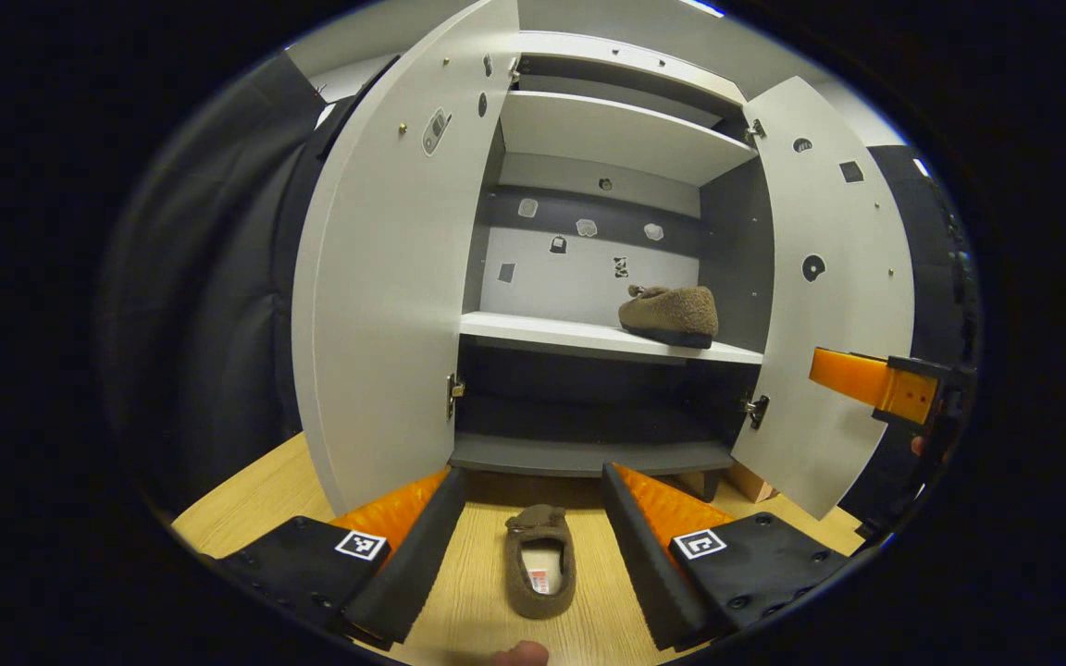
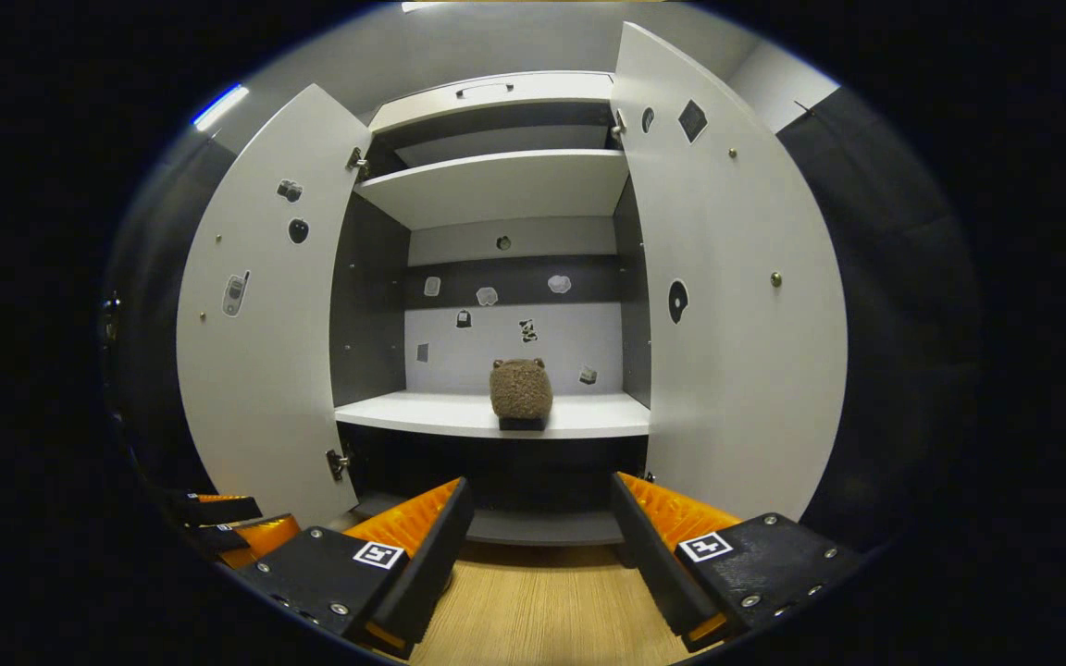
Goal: Grab one shoe with the right hand and put it into the shoe cabinet, grab the other shoe with the left hand and put it into the shoe cabinet; then close the right door with the right hand and the left door with the left hand.
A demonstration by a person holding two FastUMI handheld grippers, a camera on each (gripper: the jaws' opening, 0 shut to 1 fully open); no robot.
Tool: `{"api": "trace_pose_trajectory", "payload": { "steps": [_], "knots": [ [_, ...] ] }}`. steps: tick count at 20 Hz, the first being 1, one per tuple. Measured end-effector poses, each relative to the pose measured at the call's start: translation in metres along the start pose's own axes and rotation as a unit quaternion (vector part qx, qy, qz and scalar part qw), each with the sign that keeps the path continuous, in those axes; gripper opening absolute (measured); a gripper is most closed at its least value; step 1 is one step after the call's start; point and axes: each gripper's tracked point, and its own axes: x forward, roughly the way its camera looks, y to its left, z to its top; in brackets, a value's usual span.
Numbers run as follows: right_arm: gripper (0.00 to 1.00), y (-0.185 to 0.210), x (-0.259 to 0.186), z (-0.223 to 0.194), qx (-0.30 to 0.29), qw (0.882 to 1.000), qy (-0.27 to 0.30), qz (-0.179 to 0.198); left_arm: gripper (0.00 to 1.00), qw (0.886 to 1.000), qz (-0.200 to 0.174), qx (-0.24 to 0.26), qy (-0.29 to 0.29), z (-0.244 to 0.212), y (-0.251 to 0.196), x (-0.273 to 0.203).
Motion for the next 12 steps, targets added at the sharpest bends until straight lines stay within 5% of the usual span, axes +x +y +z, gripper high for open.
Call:
{"api": "trace_pose_trajectory", "payload": {
  "steps": [4, 8, 12],
  "knots": [
    [0.92, -0.008, -0.01, 0.005, -0.007, 1.0, -0.005, -0.006, 0.96, 0.999, -0.028, -0.031, 0.006, 0.001, -0.001, 0.019],
    [0.92, -0.009, -0.016, 0.008, -0.011, 1.0, -0.013, -0.002, 0.97, 0.989, -0.056, -0.038, 0.13, -0.074, 0.002, 0.051],
    [0.92, -0.015, -0.025, -0.001, -0.02, 1.0, -0.004, -0.01, 0.98, 0.978, -0.041, -0.01, 0.206, -0.139, 0.027, 0.074]
  ]
}}
